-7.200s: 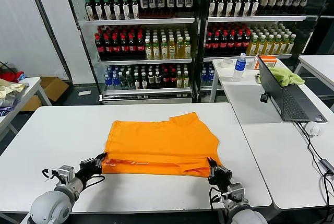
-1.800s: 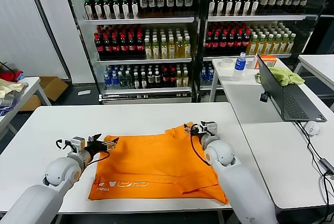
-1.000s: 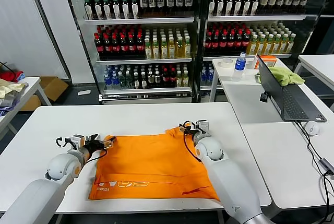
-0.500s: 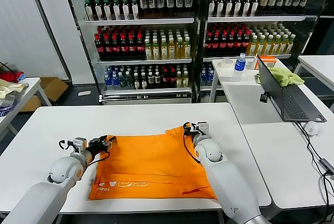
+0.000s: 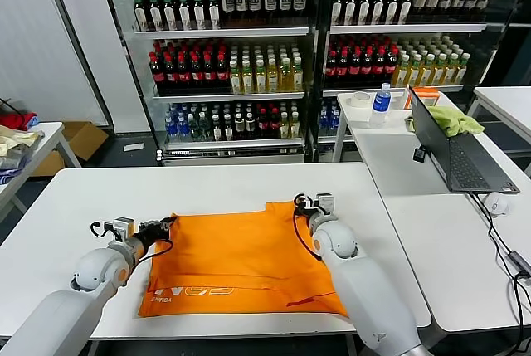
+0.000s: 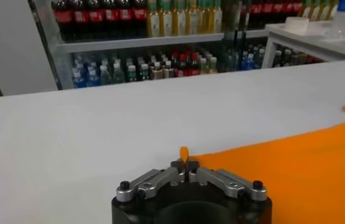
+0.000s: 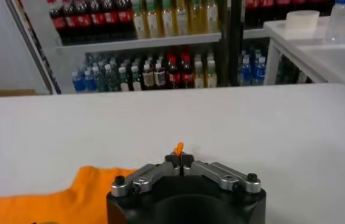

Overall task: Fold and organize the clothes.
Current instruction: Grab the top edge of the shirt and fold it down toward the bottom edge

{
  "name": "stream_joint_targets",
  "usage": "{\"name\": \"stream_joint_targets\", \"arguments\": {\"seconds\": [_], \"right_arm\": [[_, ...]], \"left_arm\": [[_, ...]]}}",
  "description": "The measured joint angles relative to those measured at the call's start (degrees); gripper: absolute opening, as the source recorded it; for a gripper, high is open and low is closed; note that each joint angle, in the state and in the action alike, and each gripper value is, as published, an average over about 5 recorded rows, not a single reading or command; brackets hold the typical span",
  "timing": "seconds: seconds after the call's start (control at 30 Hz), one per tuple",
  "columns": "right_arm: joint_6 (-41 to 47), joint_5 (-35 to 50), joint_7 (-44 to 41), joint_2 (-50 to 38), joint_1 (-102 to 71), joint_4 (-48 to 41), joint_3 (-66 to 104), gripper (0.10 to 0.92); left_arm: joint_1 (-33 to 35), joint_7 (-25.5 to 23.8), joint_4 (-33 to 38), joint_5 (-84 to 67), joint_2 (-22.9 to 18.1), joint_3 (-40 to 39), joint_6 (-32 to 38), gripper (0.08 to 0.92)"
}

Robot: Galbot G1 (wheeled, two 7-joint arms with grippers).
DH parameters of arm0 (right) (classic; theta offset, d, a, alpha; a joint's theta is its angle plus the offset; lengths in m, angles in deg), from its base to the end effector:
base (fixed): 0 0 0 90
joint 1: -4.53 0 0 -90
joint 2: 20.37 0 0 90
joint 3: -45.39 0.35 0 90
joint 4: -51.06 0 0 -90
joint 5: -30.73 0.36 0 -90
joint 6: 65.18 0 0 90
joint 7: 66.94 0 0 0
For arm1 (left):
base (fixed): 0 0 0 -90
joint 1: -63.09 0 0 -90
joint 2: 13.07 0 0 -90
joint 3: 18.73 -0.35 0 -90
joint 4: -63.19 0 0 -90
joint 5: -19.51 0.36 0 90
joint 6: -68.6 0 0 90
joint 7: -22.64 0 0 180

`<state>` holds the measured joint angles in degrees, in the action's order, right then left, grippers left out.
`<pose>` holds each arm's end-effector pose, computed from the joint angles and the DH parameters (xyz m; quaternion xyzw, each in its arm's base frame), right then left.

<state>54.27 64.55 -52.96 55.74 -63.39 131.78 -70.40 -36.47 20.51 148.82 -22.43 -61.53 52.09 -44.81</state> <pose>0.4593 0.0521 -0.2812 0.1029 -0.9674 -0.0332 0.2292 0.3942 0.1620 -0.2994 -0.1121 -0.9595 -0.0262 0.2572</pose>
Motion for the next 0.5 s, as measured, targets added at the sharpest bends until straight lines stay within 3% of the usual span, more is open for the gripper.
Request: {"name": "stream_joint_targets", "arguments": {"seconds": [0.5], "right_arm": [[1.2, 1.8, 0.8, -7.8, -13.4, 19.6, 3.5, 0.109]], "left_arm": [[10.8, 0.4, 10.8, -1.3, 2.4, 6.2, 1.9, 0.084]]}}
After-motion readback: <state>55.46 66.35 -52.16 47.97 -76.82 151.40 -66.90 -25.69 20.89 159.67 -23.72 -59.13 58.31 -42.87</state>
